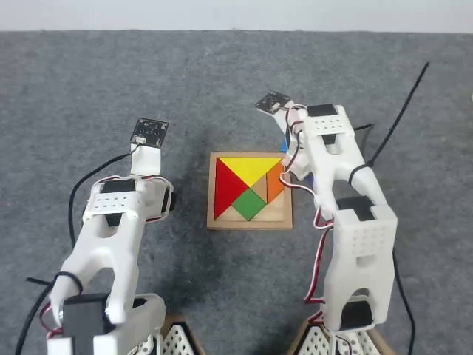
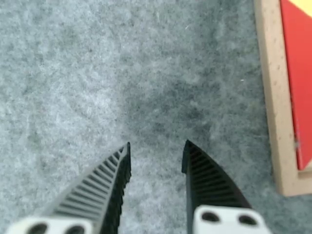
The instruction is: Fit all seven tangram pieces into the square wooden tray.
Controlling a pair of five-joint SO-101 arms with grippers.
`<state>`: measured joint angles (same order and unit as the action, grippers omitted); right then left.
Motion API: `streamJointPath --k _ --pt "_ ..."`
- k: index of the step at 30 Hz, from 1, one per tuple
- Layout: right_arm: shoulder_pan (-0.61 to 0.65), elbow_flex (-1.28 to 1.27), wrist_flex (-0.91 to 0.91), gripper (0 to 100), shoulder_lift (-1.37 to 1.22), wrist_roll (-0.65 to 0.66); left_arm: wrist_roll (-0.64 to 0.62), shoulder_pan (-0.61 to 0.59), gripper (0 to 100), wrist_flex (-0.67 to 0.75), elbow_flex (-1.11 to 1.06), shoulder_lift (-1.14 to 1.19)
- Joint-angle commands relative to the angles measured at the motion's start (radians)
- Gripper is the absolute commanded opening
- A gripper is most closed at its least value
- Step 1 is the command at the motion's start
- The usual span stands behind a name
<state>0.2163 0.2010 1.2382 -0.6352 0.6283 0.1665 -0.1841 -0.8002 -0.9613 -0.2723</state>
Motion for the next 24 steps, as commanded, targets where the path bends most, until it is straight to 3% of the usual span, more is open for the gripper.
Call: streamJointPath --k 1,10,24 --pt "0.004 0.021 0.010 33.3 -0.024 -0.020 0.011 -0.008 16 0.020 0.027 -0.003" --pt "-0.076 0.040 0.125 10.0 -0.041 -0.117 0.009 -0.005 16 0.020 0.025 -0.003" --pt "-0.283 0.034 0.173 4.6 0.025 -0.164 0.008 -0.003 16 0.020 0.025 -0.003"
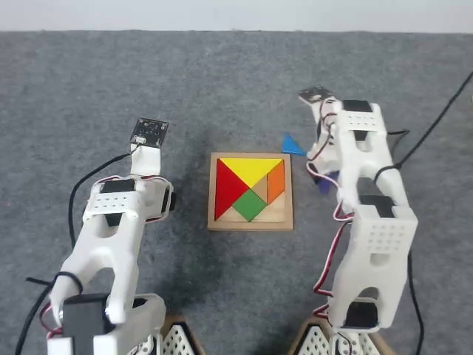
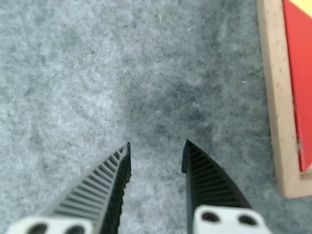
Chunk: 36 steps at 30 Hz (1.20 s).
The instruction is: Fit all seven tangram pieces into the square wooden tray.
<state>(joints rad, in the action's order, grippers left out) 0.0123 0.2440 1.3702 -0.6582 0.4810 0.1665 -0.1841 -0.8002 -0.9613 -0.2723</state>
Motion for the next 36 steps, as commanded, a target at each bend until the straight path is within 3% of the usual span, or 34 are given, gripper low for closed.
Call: streamJointPath --k 1,5,12,16,21,24,32,36 --pt "-0.082 -0.009 0.058 3.5 0.074 -0.018 0.008 -0.003 16 0.020 0.025 -0.003" --pt "-0.061 -0.038 0.139 3.0 0.197 -0.035 0.008 -0.005 16 0.020 0.025 -0.003" --pt "0.039 -0.175 0.162 2.7 0.489 -0.215 0.008 -0.006 16 0.020 0.025 -0.003" --pt "0.179 -0.233 0.159 2.8 0.599 -0.443 0.008 -0.006 16 0.020 0.025 -0.003" --pt "0.406 -0.235 0.151 3.1 0.582 -0.852 0.008 -0.005 16 0.020 0.025 -0.003" --pt "0.489 -0.235 0.076 3.2 0.522 -0.976 0.008 -0.003 16 0.020 0.025 -0.003" --pt "0.484 -0.233 0.025 2.7 0.386 -1.180 0.011 -0.002 16 0.020 0.025 -0.003" --pt "0.458 -0.235 0.058 2.8 0.387 -1.209 0.011 0.000 16 0.023 0.025 -0.003"
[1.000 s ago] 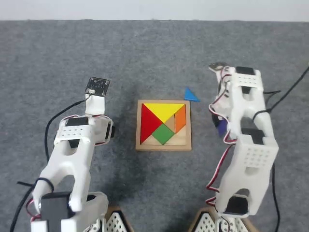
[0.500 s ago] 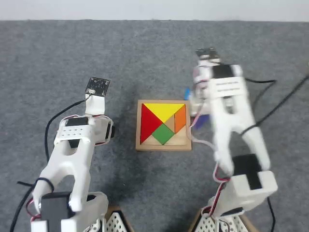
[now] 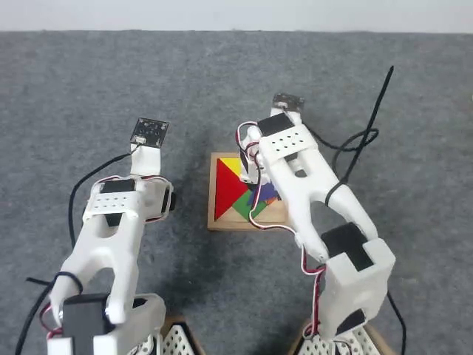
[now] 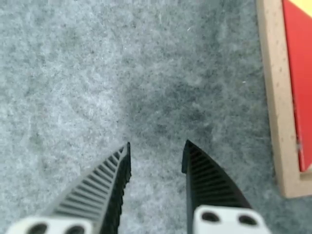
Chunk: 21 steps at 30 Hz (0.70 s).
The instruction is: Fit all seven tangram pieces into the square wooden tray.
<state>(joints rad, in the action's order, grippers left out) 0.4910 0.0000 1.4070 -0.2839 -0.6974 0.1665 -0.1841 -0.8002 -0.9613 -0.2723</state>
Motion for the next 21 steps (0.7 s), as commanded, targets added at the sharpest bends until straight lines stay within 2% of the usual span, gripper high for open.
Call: streamJointPath --k 1,16,21 --pt "-0.021 0.009 0.021 2.8 0.012 -0.031 0.011 0.000 16 0.025 0.025 -0.003" --pt "-0.038 -0.034 0.036 2.7 0.001 -0.034 0.011 0.021 16 0.025 0.013 -0.003" --pt "-0.035 -0.055 -0.025 5.5 -0.015 -0.043 0.011 0.021 16 0.026 0.012 -0.003"
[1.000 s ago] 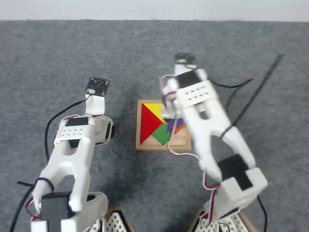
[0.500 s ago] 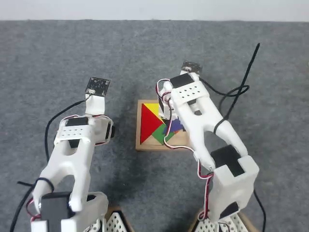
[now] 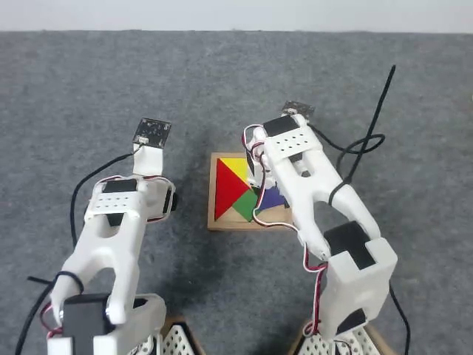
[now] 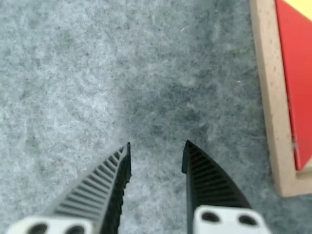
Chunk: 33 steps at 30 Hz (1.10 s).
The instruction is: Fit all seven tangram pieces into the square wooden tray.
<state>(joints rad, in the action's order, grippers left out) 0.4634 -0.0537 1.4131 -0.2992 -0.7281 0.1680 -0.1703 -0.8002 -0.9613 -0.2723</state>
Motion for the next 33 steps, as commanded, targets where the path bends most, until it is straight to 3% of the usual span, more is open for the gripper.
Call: streamJointPath --k 1,11,20,33 --pt "-0.005 -0.002 -0.031 7.9 -0.007 -0.012 0.009 0.008 16 0.026 0.012 -0.003" --pt "0.004 -0.005 -0.030 16.8 -0.028 0.008 0.009 0.008 16 0.026 0.012 -0.003" --pt "0.111 0.000 -0.004 32.4 -0.028 0.038 0.009 0.008 16 0.026 0.012 -0.003" --pt "0.045 0.092 -0.015 32.4 -0.056 0.068 0.009 0.008 16 0.026 0.012 -0.003"
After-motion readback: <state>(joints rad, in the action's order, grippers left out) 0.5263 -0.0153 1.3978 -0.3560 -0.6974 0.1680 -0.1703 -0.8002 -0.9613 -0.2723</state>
